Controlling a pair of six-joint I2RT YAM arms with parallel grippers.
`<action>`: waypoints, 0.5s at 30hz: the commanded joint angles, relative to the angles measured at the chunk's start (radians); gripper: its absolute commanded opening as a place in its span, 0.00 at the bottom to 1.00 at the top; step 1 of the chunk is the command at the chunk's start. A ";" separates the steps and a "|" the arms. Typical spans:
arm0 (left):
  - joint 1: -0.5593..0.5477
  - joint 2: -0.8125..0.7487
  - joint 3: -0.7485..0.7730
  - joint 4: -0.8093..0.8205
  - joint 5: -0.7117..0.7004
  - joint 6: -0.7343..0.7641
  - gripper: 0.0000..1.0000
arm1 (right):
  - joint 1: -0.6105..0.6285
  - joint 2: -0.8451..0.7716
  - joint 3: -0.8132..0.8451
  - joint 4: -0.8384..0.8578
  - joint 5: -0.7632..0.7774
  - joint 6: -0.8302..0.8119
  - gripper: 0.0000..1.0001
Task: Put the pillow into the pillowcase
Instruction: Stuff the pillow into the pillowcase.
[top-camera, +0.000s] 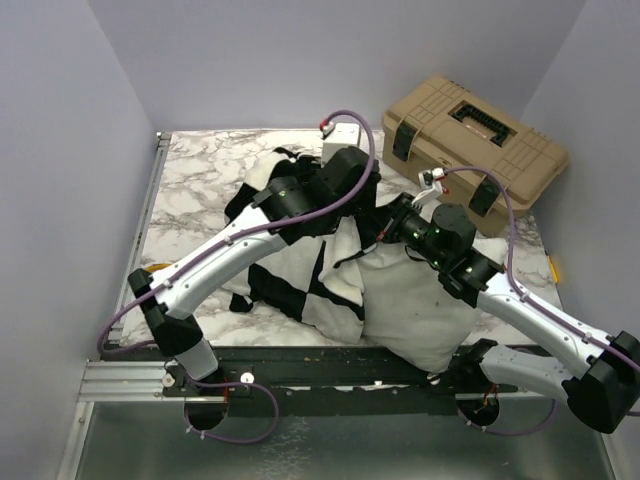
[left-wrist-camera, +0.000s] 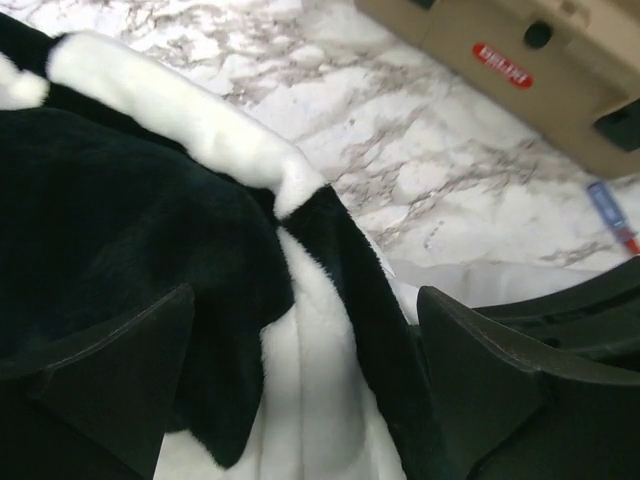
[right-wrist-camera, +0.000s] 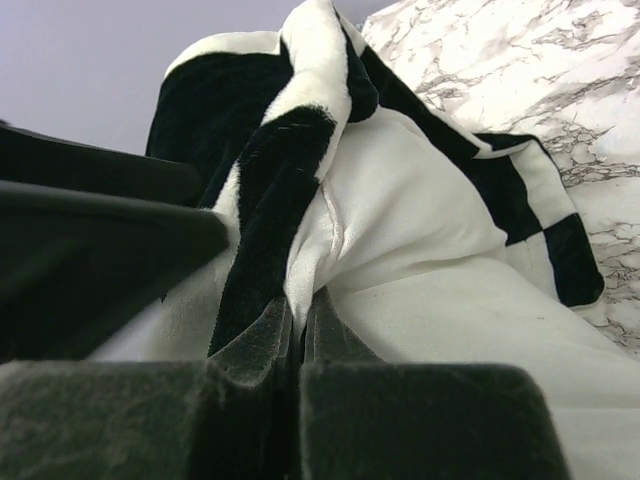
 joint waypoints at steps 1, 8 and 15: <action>0.008 0.100 0.081 -0.127 0.020 0.054 0.94 | 0.006 -0.006 0.064 0.003 -0.027 -0.026 0.00; 0.033 0.235 0.191 -0.318 -0.165 0.048 0.45 | 0.006 -0.004 0.087 -0.025 -0.026 -0.045 0.00; 0.031 0.168 0.264 -0.200 -0.020 0.102 0.00 | 0.006 0.011 0.085 -0.001 -0.052 -0.026 0.00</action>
